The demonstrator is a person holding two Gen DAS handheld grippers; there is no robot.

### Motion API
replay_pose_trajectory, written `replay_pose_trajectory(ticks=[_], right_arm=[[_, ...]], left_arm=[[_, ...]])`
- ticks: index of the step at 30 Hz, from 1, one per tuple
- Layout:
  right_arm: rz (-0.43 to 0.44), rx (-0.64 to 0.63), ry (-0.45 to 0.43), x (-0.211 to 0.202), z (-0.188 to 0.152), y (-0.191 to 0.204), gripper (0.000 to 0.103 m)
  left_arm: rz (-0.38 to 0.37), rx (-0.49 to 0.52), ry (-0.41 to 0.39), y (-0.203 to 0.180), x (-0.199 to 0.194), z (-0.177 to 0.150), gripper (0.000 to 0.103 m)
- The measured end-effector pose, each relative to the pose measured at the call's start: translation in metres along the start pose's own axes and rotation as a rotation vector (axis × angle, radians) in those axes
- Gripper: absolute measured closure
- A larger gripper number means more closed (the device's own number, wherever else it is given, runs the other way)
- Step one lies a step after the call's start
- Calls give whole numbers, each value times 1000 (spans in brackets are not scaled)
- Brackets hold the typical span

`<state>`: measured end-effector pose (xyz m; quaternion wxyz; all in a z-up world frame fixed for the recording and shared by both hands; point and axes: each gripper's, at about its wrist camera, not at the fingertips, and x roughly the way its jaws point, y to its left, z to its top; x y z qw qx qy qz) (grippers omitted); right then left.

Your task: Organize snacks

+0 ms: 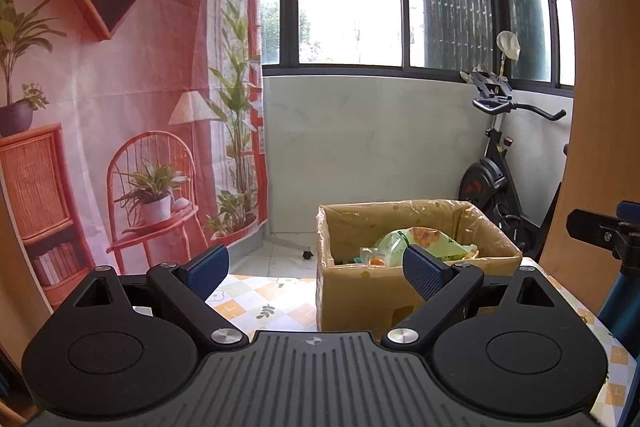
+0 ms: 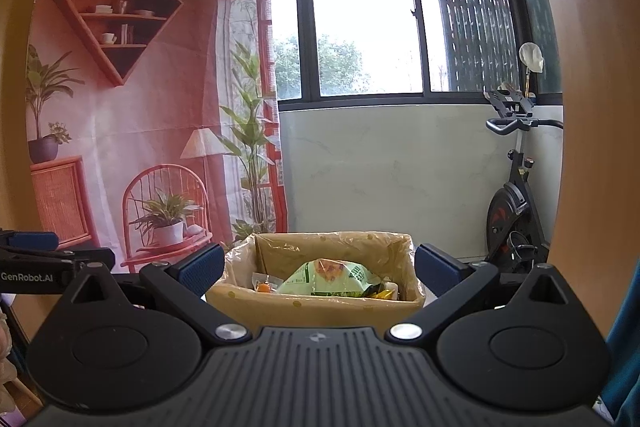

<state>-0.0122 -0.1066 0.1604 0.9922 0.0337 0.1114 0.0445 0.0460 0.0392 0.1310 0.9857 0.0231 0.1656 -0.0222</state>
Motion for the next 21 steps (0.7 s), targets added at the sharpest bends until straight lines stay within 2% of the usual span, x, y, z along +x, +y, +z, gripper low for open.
replay_pose_trajectory(ticks=[21], right_arm=[[-19, 13, 17, 5, -2, -2, 0]], left_arm=[[31, -24, 11, -2, 1, -1, 7]])
